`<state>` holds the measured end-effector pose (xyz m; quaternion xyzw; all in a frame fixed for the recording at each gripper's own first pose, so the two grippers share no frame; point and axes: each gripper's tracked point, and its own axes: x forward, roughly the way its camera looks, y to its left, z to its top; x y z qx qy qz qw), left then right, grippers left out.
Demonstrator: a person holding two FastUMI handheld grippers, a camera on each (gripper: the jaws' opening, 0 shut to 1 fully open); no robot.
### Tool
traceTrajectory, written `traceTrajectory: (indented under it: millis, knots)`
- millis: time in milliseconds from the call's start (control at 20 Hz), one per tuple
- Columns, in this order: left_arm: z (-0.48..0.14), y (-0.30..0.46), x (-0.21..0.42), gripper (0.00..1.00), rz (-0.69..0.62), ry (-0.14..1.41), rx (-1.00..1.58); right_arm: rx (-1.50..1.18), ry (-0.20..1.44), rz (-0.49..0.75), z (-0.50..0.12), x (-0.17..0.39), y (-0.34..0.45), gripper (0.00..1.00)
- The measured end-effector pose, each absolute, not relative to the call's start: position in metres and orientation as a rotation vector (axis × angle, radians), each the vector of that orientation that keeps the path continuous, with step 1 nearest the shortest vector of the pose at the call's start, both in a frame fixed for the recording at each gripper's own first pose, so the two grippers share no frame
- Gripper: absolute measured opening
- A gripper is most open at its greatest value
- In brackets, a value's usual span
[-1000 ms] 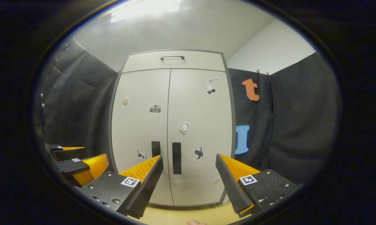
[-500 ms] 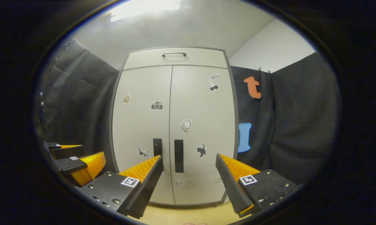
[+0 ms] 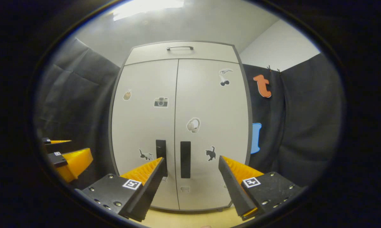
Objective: Open the right door of the double-door shoe cabinet with the right hand, and open the left door with the left hand.
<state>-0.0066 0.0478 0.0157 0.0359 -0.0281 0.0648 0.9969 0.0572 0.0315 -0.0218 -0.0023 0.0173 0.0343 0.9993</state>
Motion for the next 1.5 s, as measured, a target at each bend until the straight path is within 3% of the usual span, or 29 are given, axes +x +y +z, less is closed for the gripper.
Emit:
traceTrajectory:
  millis: [250, 350, 400, 550, 600, 750, 800, 1000, 1100, 1400, 1500]
  knots:
    - [0.016, 0.071, -0.004, 0.96, 0.184, -0.065, 0.092, -0.005, 0.056, 0.068, -0.036, 0.100, 0.041, 1.00]
    - [0.014, 0.079, -0.002, 0.96, 0.203, -0.061, 0.097, -0.006, 0.073, 0.059, -0.045, 0.119, 0.042, 0.96]
    - [0.013, 0.083, -0.001, 0.96, 0.214, -0.061, 0.100, -0.006, 0.085, 0.061, -0.049, 0.127, 0.045, 0.86]
    - [0.011, 0.093, 0.003, 0.96, 0.236, -0.058, 0.105, -0.015, 0.129, 0.050, -0.067, 0.148, 0.049, 0.84]
    - [0.010, 0.096, 0.004, 0.96, 0.241, -0.054, 0.107, -0.019, 0.137, 0.045, -0.071, 0.154, 0.050, 0.73]
    - [0.005, 0.106, 0.006, 0.96, 0.265, -0.044, 0.110, -0.021, 0.157, 0.021, -0.082, 0.169, 0.048, 0.69]
    - [0.003, 0.109, 0.006, 0.96, 0.270, -0.038, 0.111, -0.017, 0.165, 0.026, -0.085, 0.173, 0.050, 0.57]
    - [-0.002, 0.118, 0.008, 0.96, 0.290, -0.023, 0.106, -0.002, 0.201, 0.034, -0.103, 0.199, 0.055, 0.55]
    - [-0.003, 0.122, 0.007, 0.96, 0.299, -0.021, 0.107, -0.009, 0.200, 0.025, -0.099, 0.190, 0.058, 0.33]
    - [-0.004, 0.129, 0.002, 0.96, 0.318, -0.019, 0.096, -0.012, 0.210, -0.005, -0.102, 0.189, 0.057, 0.29]
    - [-0.004, 0.129, -0.001, 0.96, 0.317, -0.017, 0.093, -0.027, 0.210, 0.011, -0.101, 0.189, 0.058, 0.22]
